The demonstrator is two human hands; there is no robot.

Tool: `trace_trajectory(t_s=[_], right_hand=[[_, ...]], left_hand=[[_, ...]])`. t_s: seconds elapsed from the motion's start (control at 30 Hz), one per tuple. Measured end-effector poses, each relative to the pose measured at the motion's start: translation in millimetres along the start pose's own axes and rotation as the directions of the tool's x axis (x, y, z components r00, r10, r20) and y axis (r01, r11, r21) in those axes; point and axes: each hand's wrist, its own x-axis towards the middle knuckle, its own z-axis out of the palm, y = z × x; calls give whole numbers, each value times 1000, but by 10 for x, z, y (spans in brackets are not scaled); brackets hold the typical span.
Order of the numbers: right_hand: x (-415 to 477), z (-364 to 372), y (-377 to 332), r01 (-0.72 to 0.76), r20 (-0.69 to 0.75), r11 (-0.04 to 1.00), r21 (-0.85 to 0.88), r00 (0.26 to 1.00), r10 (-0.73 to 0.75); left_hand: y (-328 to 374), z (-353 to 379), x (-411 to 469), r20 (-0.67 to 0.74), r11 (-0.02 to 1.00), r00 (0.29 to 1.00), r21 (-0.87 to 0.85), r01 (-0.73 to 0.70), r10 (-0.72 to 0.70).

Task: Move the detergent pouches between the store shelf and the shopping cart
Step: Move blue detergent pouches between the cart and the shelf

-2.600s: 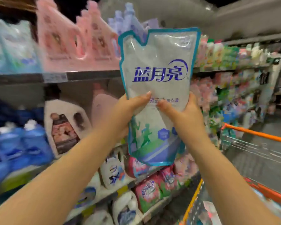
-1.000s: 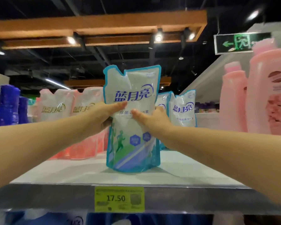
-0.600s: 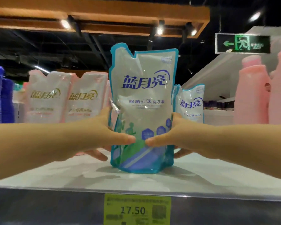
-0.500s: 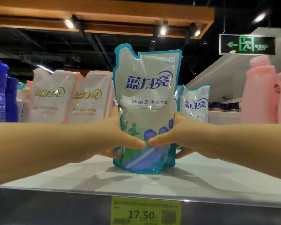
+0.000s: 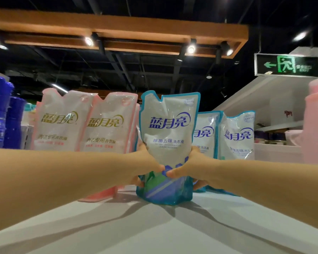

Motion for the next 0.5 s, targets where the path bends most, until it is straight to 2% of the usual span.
trace_trajectory(t_s=[0.1, 0.27, 0.5], right_hand=[[159, 83, -27, 1, 10, 1000, -3, 1000, -1], [342, 198, -50, 32, -3, 998, -46, 999, -32], [367, 205, -51, 29, 19, 996, -85, 999, -27]], left_hand=[[44, 38, 79, -62, 973, 998, 229, 30, -16], [-11, 12, 184, -108, 903, 993, 420, 92, -50], [-79, -10, 324, -127, 871, 992, 485, 76, -16]])
